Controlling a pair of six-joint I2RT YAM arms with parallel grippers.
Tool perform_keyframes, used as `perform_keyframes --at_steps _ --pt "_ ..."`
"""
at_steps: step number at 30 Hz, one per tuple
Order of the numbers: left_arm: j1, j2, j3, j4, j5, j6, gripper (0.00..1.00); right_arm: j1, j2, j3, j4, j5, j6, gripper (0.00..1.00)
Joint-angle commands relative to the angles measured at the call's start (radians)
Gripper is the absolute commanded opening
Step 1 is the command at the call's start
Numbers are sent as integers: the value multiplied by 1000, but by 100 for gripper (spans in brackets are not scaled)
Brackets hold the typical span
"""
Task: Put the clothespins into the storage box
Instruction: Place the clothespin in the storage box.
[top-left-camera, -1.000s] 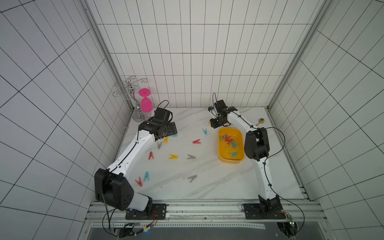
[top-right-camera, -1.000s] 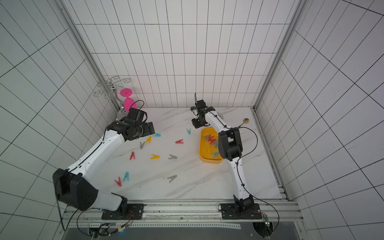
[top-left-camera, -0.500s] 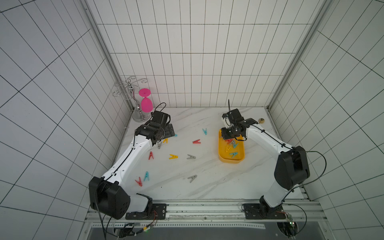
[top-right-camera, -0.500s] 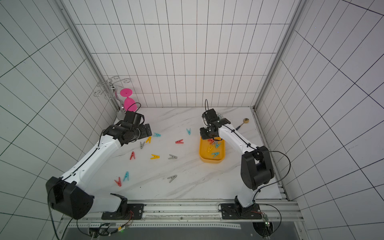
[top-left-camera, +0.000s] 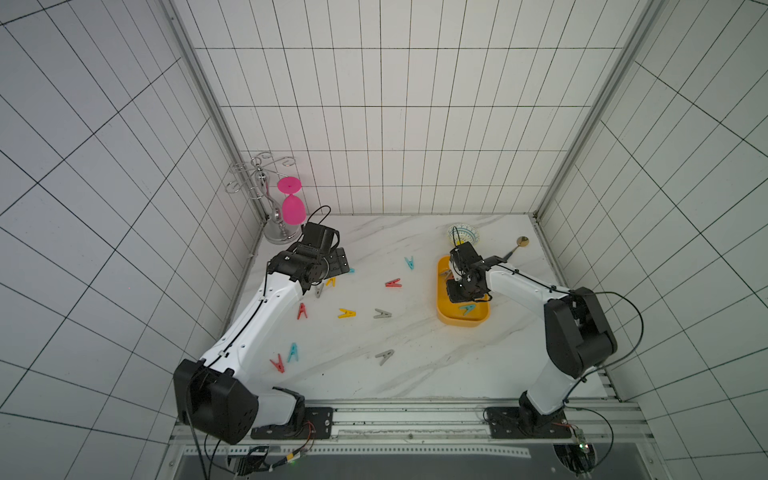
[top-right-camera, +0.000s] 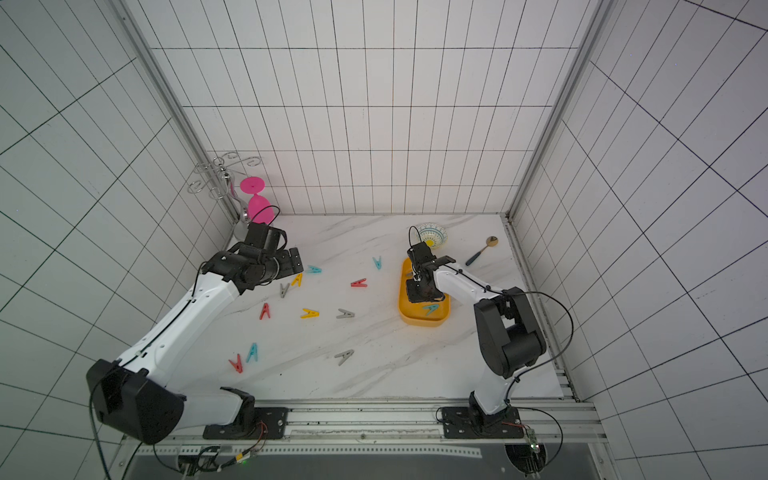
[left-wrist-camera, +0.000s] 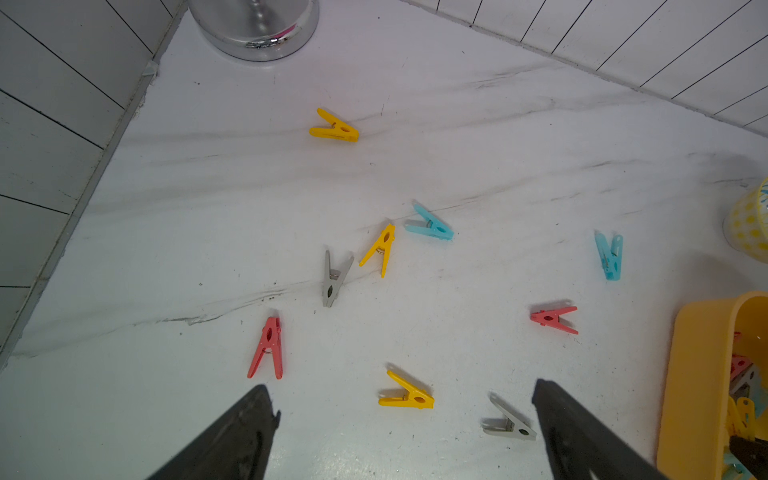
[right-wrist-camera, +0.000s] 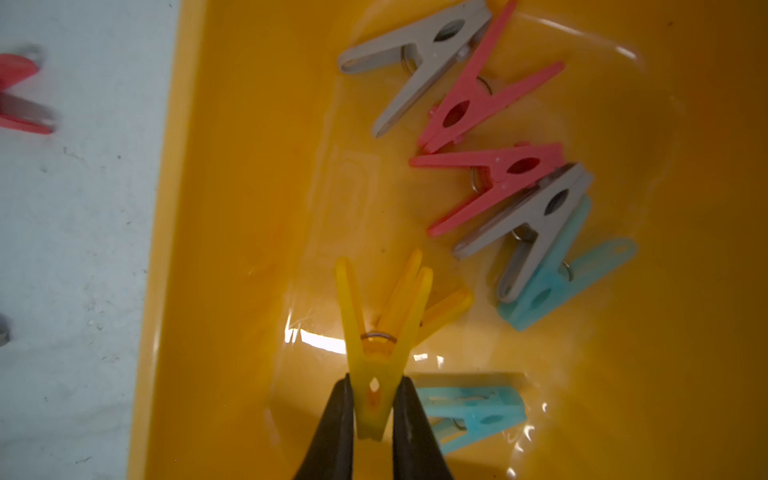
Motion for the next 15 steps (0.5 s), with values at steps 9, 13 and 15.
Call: perform_keyframes --at_steps 9,13,15 --pt "-1 16 10 3 -14 13 98 22 104 106 46 48 50 16" --pt "0 24 16 7 -19 14 98 35 100 130 35 65 54 17" --pt "0 28 17 7 -20 14 98 36 116 147 29 58 54 18"
